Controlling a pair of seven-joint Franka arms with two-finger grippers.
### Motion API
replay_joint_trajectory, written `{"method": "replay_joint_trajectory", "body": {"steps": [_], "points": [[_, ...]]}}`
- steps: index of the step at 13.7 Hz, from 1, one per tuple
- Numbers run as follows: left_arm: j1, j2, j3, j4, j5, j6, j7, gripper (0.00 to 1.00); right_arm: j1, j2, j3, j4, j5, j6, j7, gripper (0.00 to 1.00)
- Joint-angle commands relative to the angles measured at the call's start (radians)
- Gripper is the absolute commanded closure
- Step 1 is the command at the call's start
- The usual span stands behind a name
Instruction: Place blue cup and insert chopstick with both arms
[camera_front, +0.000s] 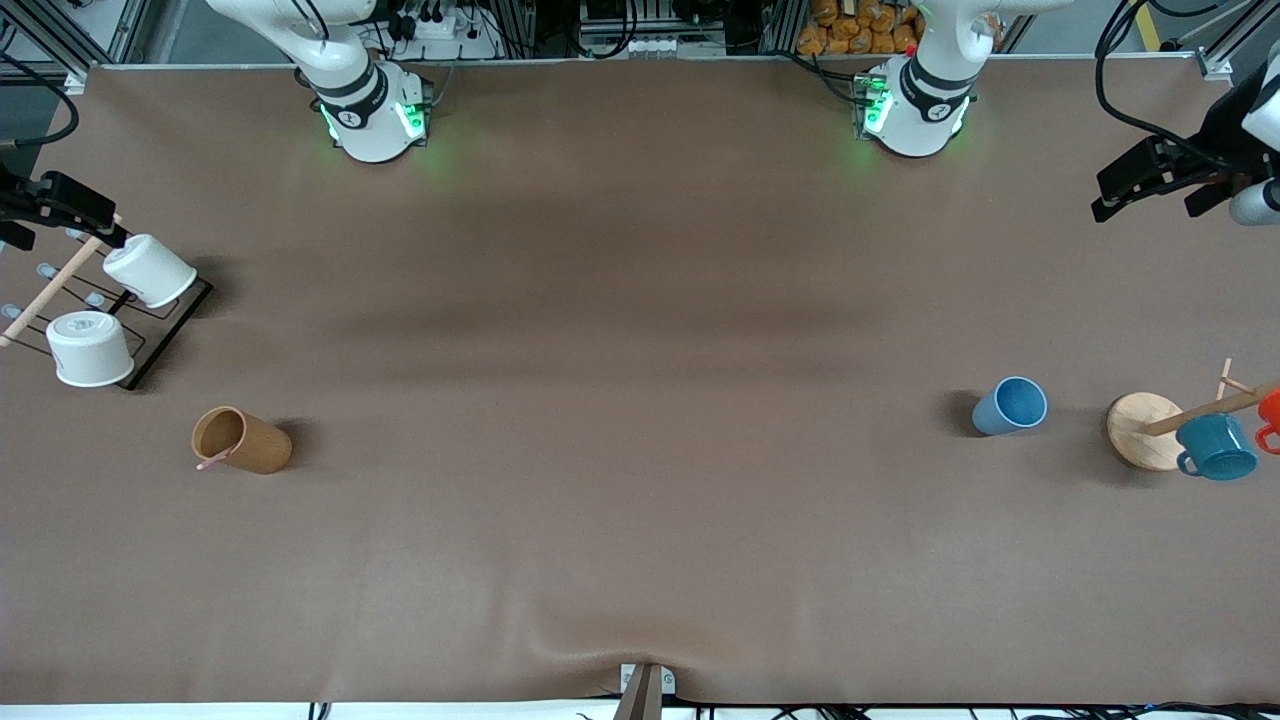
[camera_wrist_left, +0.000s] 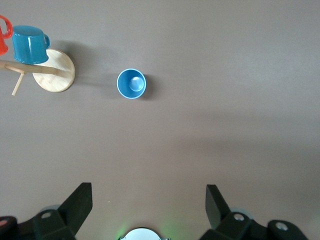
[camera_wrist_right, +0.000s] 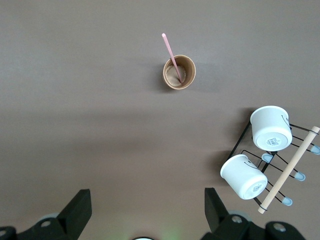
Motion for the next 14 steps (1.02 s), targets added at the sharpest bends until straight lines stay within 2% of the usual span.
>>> {"method": "replay_joint_trajectory", "body": {"steps": [1, 3, 7, 9, 12, 14], "points": [[-0.01, -0.02, 0.007, -0.002, 0.029, -0.026, -0.001, 0.0, 0.008, -0.021, -0.004, -0.015, 0.0, -0.003, 0.07, 0.0], [-0.009, -0.013, 0.0, 0.01, 0.068, -0.034, 0.002, 0.0, 0.008, -0.02, -0.004, -0.015, 0.0, -0.003, 0.07, 0.0], [0.002, 0.066, 0.004, 0.005, 0.07, -0.011, 0.006, 0.0, 0.011, -0.016, -0.004, -0.015, 0.0, -0.017, 0.07, 0.0], [0.04, 0.069, 0.001, -0.072, 0.061, 0.145, 0.011, 0.0, 0.011, -0.007, -0.004, -0.016, -0.002, -0.02, 0.07, 0.0], [0.066, 0.089, 0.003, -0.183, 0.064, 0.293, 0.023, 0.0, 0.005, -0.001, -0.005, -0.013, -0.002, -0.029, 0.053, 0.0], [0.085, 0.114, 0.003, -0.286, 0.068, 0.443, 0.043, 0.0, -0.009, -0.01, -0.008, -0.012, 0.0, -0.034, 0.015, 0.0]]}}
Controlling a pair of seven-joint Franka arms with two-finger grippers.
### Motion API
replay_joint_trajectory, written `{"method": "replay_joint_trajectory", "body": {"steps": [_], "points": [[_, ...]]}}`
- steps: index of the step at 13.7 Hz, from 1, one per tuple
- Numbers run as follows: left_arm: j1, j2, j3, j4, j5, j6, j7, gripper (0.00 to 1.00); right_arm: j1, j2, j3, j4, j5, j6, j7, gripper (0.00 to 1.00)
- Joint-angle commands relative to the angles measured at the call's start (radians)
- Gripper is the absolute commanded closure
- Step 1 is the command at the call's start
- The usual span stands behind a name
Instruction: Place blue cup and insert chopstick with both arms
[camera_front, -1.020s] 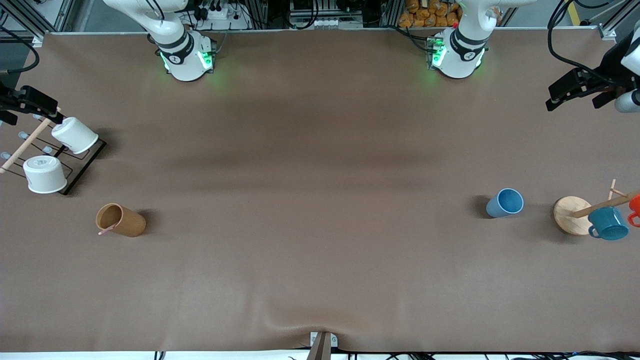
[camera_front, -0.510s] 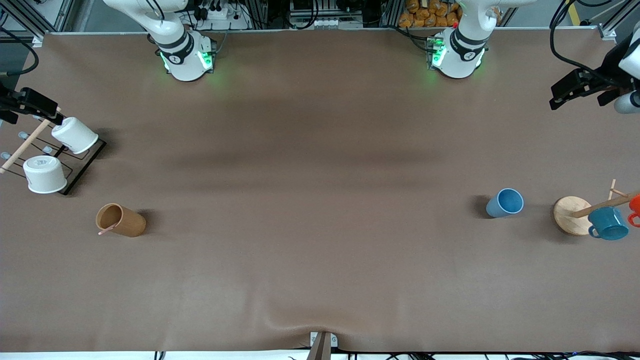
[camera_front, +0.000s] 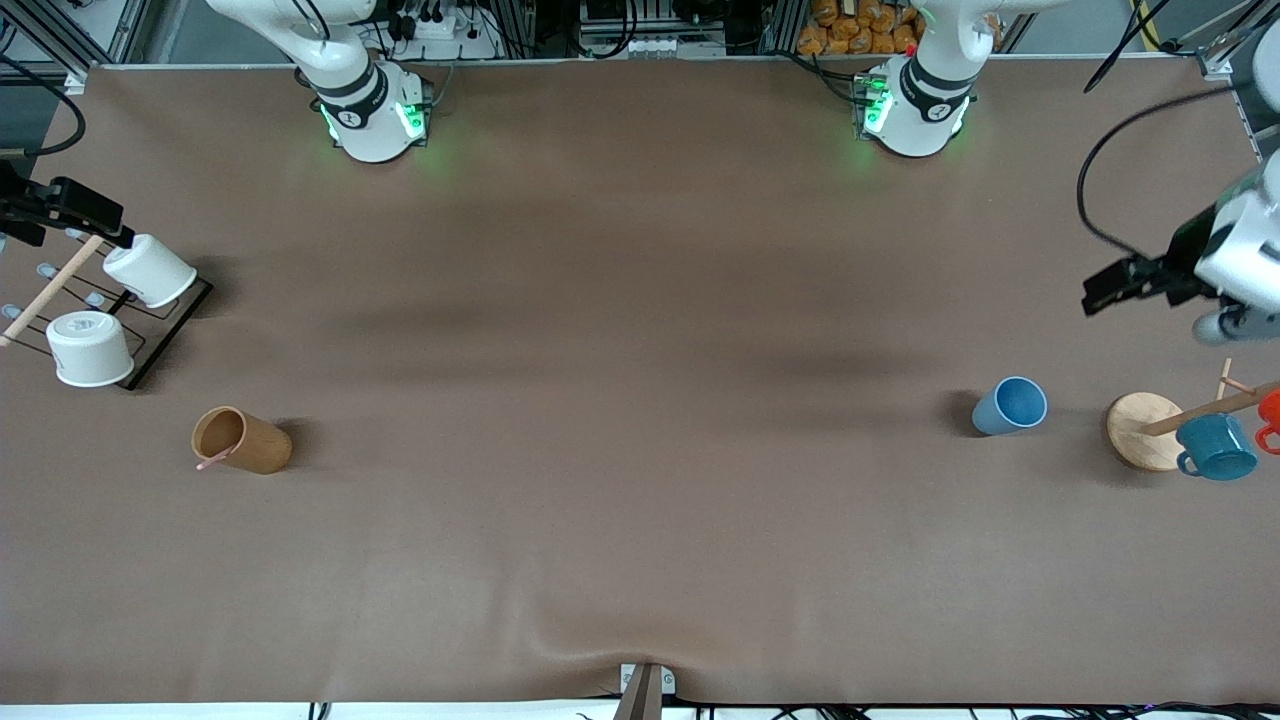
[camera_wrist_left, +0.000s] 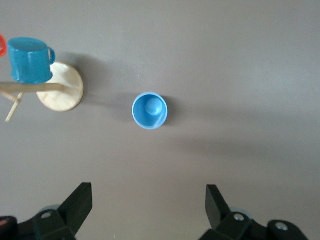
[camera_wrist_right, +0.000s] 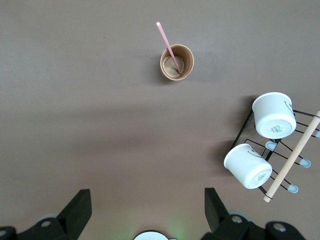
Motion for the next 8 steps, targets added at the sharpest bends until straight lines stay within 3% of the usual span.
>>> {"method": "replay_joint_trajectory", "body": {"steps": [1, 4, 8], "points": [[0.018, 0.019, -0.003, -0.135, 0.025, 0.181, 0.018, 0.0, -0.027, -0.014, -0.007, -0.001, -0.002, -0.009, -0.042, 0.0], [0.029, 0.118, -0.005, -0.177, 0.046, 0.322, 0.023, 0.0, -0.058, 0.018, -0.012, -0.005, -0.008, 0.004, -0.1, 0.0], [0.09, 0.175, -0.007, -0.266, 0.095, 0.482, 0.048, 0.0, -0.078, 0.061, -0.01, 0.015, -0.012, 0.047, -0.106, 0.0]]}}
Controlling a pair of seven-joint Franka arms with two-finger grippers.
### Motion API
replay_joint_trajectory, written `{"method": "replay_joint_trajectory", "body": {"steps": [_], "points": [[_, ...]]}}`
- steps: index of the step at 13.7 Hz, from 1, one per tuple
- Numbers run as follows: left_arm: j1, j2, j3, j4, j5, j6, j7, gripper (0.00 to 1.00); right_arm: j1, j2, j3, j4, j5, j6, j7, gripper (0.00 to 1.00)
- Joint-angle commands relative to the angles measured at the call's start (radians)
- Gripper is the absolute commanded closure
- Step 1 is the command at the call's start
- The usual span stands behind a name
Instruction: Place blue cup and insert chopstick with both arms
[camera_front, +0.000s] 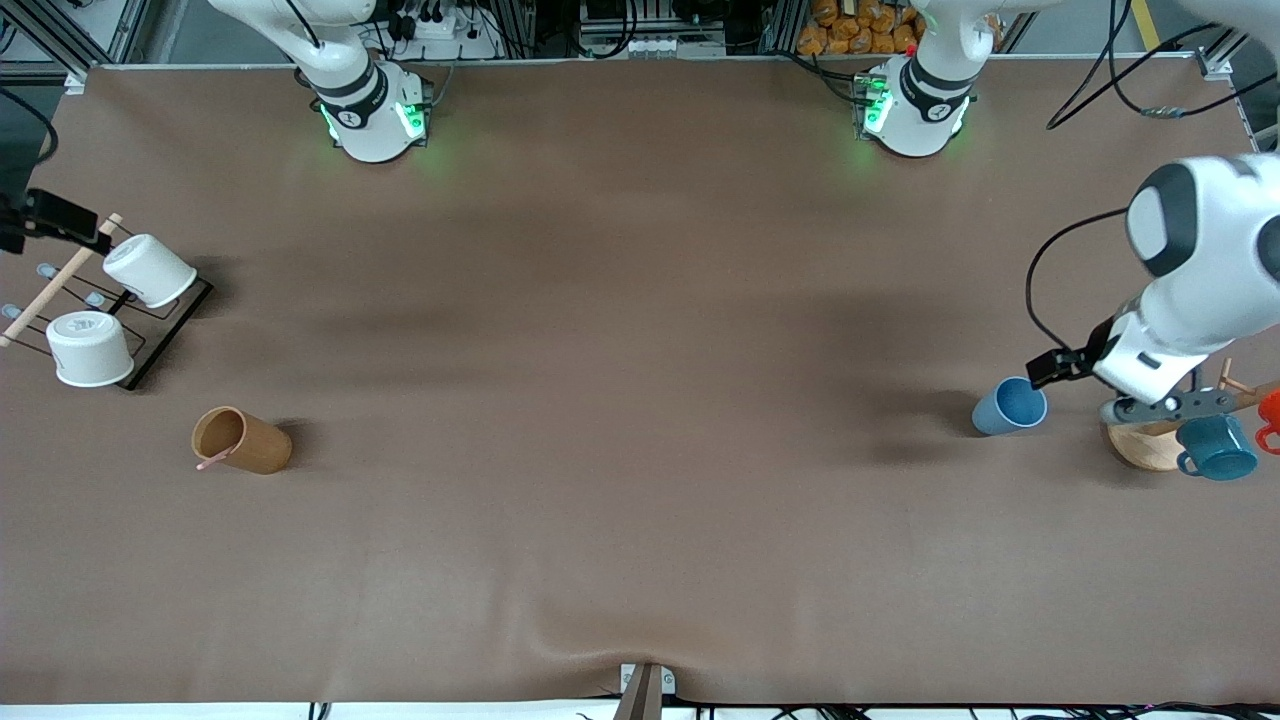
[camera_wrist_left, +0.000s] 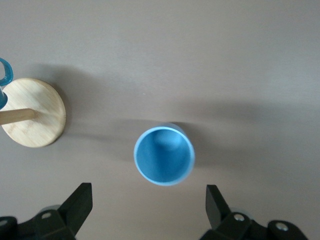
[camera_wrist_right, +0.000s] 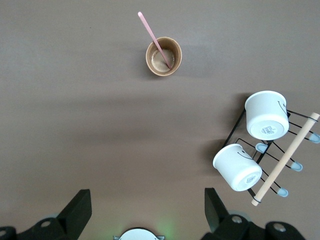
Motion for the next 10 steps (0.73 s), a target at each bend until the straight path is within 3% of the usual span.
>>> {"method": "replay_joint_trajectory", "body": {"steps": [1, 4, 10], "points": [[0.044, 0.014, -0.008, -0.06, 0.028, 0.094, 0.019, 0.0, -0.028, 0.014, 0.012, 0.026, -0.013, 0.052, -0.02, 0.0], [0.053, 0.06, -0.01, -0.062, 0.026, 0.128, 0.019, 0.0, -0.022, 0.058, 0.014, 0.027, -0.013, 0.098, -0.01, 0.0], [0.064, 0.132, -0.011, -0.069, 0.008, 0.186, 0.018, 0.16, 0.051, 0.304, 0.015, 0.181, -0.01, 0.168, 0.083, 0.0]]}}
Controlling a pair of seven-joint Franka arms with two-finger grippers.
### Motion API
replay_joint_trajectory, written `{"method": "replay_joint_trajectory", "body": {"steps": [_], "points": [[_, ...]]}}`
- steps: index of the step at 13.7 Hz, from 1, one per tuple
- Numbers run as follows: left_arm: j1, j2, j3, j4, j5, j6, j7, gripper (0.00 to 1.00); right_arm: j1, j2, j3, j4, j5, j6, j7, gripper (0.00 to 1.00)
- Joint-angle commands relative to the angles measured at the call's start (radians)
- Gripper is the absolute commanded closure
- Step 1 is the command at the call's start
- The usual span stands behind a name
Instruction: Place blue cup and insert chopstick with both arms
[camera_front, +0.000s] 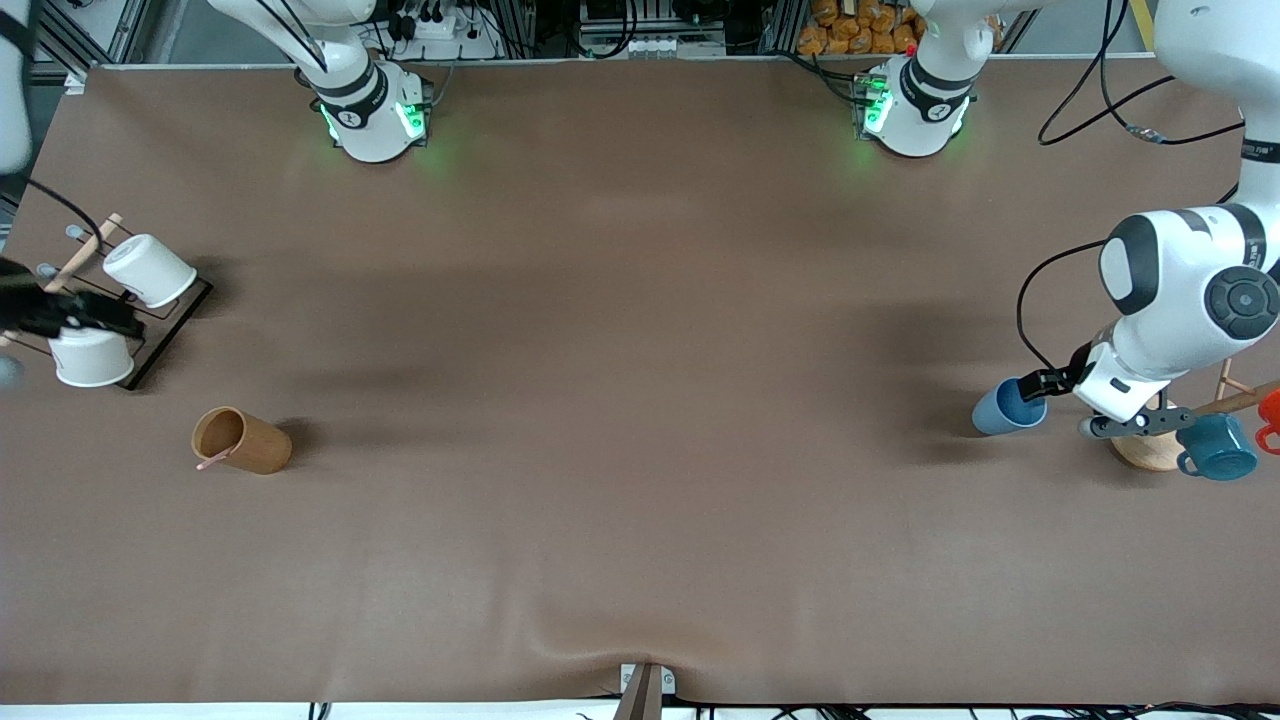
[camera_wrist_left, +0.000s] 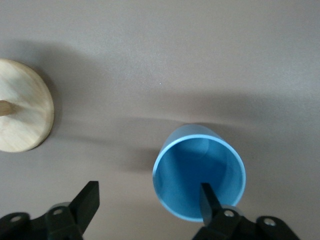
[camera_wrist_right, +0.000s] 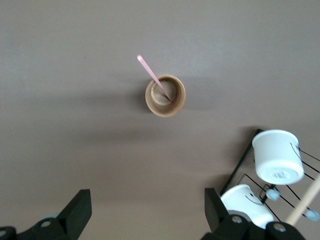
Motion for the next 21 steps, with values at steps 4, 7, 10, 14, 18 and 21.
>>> {"method": "replay_joint_trajectory", "body": {"steps": [4, 7, 10, 14, 18, 21], "points": [[0.017, 0.046, -0.013, -0.005, -0.011, 0.059, -0.005, 0.46, 0.026, 0.231, 0.001, 0.137, -0.015, 0.171, 0.025, 0.0], [0.016, 0.057, -0.013, 0.001, -0.024, 0.061, -0.005, 0.94, 0.029, 0.303, 0.001, 0.137, -0.021, 0.292, 0.027, 0.0], [0.005, 0.044, -0.024, 0.001, -0.024, 0.056, -0.002, 1.0, 0.022, 0.351, 0.001, 0.136, -0.043, 0.366, 0.025, 0.0], [0.006, -0.009, -0.099, 0.012, -0.024, 0.024, -0.009, 1.0, 0.029, 0.357, 0.001, 0.127, -0.053, 0.356, 0.028, 0.0], [0.005, -0.012, -0.219, 0.096, -0.024, -0.134, -0.095, 1.0, 0.026, 0.369, 0.001, 0.122, -0.053, 0.353, 0.038, 0.24], [0.0, -0.003, -0.321, 0.127, -0.024, -0.178, -0.268, 1.0, 0.026, 0.368, 0.001, 0.108, -0.053, 0.353, 0.038, 0.31]]}}
